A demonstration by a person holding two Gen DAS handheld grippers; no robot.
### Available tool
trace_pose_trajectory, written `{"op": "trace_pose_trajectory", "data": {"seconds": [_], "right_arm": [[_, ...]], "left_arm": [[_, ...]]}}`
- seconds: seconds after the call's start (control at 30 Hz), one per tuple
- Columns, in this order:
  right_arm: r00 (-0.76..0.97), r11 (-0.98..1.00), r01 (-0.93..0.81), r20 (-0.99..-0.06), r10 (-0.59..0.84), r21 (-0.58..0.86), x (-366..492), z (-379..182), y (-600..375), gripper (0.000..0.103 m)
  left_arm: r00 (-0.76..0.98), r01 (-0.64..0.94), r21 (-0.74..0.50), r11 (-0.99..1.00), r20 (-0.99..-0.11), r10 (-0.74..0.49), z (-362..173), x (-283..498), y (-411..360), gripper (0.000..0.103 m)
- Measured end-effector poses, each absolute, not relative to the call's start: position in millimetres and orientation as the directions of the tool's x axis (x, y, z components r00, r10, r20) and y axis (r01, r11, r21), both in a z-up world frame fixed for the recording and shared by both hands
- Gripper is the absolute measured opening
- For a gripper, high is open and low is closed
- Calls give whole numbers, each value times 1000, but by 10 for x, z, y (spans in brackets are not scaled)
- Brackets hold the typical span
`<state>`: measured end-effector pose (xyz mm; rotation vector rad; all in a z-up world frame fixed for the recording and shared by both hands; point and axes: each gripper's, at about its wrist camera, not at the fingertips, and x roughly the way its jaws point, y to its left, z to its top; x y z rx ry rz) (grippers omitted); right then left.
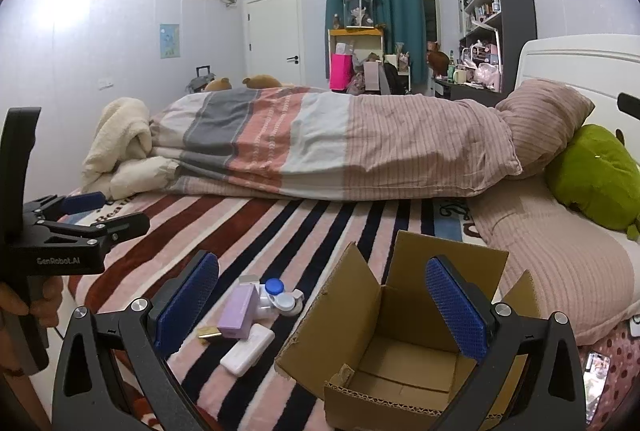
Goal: Organize rigid objects
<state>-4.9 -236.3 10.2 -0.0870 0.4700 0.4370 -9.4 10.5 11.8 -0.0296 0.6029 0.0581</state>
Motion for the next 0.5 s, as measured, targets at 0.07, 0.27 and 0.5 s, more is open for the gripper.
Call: {"op": "trace_pose_trajectory", "data": {"seconds": [0.07, 0.27, 0.5], "right_arm": [[801, 904, -428, -457, 386, 14, -51, 94, -2357, 103], [798, 903, -429, -459, 391, 23, -49, 69, -2359, 103], [796, 903, -429, -462, 392, 26, -42, 46, -2349, 103]], "left_arm": [[821, -65, -7, 998, -568, 50, 121, -96, 88, 103], [819, -77, -3, 997, -571, 61, 54, -82, 103, 103], [820, -77, -5, 997, -569, 61, 41, -76, 103, 103]]}}
